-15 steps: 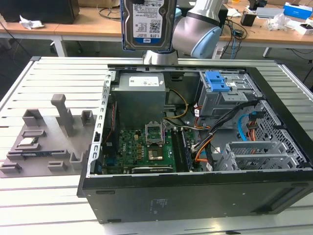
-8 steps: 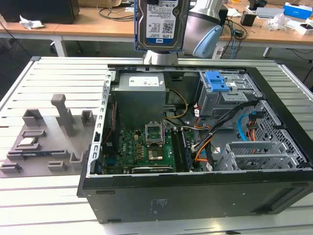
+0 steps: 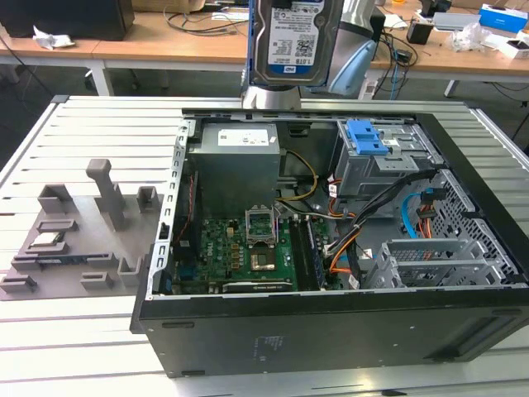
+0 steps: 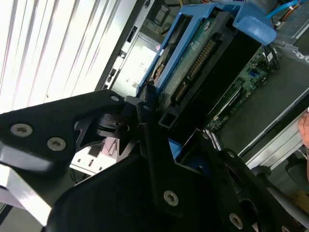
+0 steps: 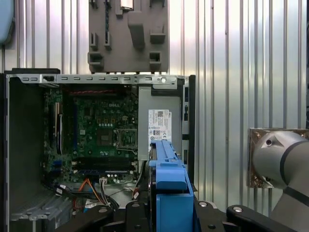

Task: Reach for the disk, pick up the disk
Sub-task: 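Pick up the disk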

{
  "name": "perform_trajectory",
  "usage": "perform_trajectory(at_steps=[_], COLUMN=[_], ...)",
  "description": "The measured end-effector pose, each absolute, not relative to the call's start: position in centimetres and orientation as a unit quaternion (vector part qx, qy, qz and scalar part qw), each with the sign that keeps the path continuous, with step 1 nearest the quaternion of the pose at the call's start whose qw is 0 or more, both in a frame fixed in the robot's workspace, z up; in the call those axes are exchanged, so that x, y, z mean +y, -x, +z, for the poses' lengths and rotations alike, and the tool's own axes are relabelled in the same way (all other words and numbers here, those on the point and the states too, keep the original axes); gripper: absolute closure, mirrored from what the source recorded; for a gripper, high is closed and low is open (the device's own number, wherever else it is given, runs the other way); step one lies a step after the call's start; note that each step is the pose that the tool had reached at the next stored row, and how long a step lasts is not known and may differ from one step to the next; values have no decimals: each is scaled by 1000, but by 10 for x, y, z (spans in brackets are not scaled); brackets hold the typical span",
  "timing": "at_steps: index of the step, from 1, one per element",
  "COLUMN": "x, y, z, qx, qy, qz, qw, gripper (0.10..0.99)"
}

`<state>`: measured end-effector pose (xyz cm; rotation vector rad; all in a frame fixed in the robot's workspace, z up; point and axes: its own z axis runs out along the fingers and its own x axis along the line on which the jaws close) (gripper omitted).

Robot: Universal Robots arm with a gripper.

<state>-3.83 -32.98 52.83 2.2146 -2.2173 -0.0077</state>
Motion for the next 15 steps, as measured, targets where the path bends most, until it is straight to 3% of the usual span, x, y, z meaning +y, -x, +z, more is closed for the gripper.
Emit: perform_trajectory(at_steps=[15], x=[-330], y=[-19], z=[528], qx=[-707], qy=[-707], qz=[-3], qw=[4], gripper=[722])
